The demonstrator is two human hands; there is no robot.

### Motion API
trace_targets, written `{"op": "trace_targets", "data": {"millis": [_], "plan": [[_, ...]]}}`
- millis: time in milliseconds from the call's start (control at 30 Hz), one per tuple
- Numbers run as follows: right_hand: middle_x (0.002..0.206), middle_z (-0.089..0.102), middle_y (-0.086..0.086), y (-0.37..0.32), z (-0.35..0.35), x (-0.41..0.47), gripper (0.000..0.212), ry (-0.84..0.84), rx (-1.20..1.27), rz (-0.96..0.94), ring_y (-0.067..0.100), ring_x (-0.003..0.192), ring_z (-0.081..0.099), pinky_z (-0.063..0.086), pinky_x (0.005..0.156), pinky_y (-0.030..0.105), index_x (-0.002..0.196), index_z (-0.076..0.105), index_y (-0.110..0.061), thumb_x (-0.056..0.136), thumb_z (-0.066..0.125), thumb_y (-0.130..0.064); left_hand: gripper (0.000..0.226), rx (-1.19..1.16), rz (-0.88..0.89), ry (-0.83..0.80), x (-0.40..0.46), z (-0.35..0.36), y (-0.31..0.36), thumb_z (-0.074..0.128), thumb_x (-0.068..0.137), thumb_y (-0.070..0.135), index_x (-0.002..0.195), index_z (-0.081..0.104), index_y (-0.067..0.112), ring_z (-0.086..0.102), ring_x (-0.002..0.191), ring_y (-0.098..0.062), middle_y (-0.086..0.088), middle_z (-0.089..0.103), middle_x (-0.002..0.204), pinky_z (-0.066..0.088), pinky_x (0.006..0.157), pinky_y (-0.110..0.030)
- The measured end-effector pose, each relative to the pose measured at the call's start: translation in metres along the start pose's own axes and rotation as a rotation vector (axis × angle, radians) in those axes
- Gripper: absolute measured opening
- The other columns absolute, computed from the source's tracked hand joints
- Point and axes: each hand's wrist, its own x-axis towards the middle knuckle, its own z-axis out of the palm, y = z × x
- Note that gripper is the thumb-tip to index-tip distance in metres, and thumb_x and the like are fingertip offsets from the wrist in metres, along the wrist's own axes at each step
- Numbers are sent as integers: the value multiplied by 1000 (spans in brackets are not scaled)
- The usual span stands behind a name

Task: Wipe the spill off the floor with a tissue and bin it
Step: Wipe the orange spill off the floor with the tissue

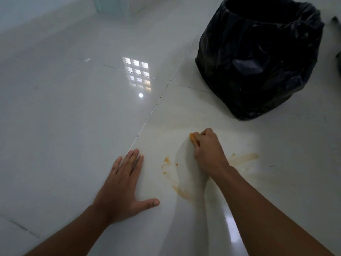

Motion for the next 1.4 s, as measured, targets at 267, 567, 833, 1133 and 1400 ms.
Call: {"op": "trace_targets", "data": {"millis": [267, 567, 833, 1133, 1400], "plan": [[111, 46, 10, 11, -3, 23, 23, 110, -45, 90, 26, 107, 44, 41, 86, 27, 106, 64, -3, 96, 43, -3, 128, 6, 3, -18, 1, -1, 0, 40, 73, 95, 157, 16, 3, 0, 155, -24, -13, 6, 167, 12, 121, -52], [119, 47, -1, -51, 25, 34, 53, -211, -178, -301, 26, 107, 37, 38, 91, 31, 134, 53, -33, 87, 58, -11, 136, -19, -30, -28, 1, -4, 2, 40, 69, 99, 158, 4, 2, -4, 155, -20, -11, 3, 168, 9, 124, -49], [109, 43, 0, -46, 19, 0, 32, -195, 42, -242, 11, 93, 39, 36, 76, 26, 120, 61, -19, 90, 53, -14, 136, -10, -28, -36, 1, -5, 3, 37, 69, 99, 158, 5, 1, -6, 155, -20, -11, 1, 168, 7, 124, -49], [97, 42, -1, -7, 3, 0, 32, -97, 87, 15, 14, 86, 48, 44, 93, 34, 112, 63, -13, 102, 42, -34, 137, 2, -29, -59, 1, -4, 3, 29, 68, 101, 157, -3, 3, -16, 153, -19, -10, -11, 167, 1, 124, -49], [106, 47, 2, -48, 21, 12, 18, -302, 46, -145, 26, 93, 54, 50, 83, 43, 100, 59, -22, 90, 61, -37, 136, -19, -32, -25, 0, -4, 3, 36, 68, 100, 158, 3, 4, -9, 154, -18, -9, -4, 168, 3, 124, -46]]}}
